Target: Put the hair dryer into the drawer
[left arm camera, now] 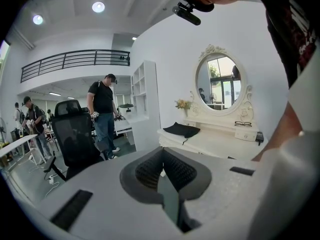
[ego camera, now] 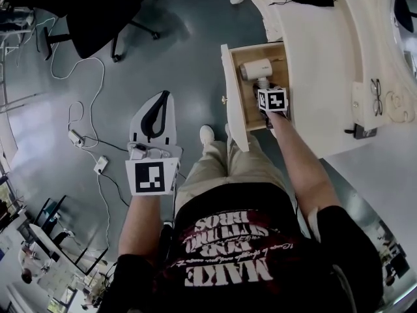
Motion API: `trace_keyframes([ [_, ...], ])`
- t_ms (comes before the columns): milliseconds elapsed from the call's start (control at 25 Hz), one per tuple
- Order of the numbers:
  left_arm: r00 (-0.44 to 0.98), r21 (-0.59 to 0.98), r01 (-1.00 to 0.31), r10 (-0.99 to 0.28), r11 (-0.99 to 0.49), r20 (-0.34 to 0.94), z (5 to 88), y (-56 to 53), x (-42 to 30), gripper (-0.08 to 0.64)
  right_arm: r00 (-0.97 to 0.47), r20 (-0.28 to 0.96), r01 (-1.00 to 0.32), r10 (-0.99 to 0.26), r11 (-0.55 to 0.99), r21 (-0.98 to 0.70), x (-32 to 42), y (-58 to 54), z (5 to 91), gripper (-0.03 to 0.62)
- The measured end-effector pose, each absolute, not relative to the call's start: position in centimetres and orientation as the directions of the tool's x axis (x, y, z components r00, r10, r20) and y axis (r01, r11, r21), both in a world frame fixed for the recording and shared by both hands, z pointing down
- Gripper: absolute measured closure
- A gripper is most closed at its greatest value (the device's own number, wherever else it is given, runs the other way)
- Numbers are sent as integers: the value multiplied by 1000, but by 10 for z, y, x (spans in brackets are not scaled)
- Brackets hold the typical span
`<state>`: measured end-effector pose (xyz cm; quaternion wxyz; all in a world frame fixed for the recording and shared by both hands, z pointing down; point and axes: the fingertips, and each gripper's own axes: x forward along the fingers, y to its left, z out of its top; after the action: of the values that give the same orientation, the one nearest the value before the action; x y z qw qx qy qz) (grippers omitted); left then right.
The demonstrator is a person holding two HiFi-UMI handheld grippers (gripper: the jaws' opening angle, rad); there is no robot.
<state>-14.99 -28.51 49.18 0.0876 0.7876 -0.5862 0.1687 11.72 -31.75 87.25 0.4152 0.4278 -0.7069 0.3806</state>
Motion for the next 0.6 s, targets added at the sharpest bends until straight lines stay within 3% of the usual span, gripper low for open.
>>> trace_keyframes([
  [120, 262, -71, -950, -898, -305, 352, 481, -282, -153, 555, -287, 925, -918, -247, 346, -193, 115, -315, 874, 362],
  [240, 283, -62, -945, -899, -321, 333, 468, -279, -150, 555, -258, 940, -899, -223, 412, -149, 113, -307, 865, 296],
  [400, 309, -58, -938, -900, -342, 308, 451, -270, -148, 555, -236, 927, -895, -292, 436, -90, 115, -297, 834, 290],
  [480, 319, -55, -935, -900, -349, 297, 445, -264, -150, 555, -236, 907, -892, -349, 447, -60, 115, -295, 811, 306],
  [600, 324, -45, -935, -899, -352, 296, 439, -254, -157, 555, -277, 862, -885, -424, 461, -57, 112, -285, 771, 384],
])
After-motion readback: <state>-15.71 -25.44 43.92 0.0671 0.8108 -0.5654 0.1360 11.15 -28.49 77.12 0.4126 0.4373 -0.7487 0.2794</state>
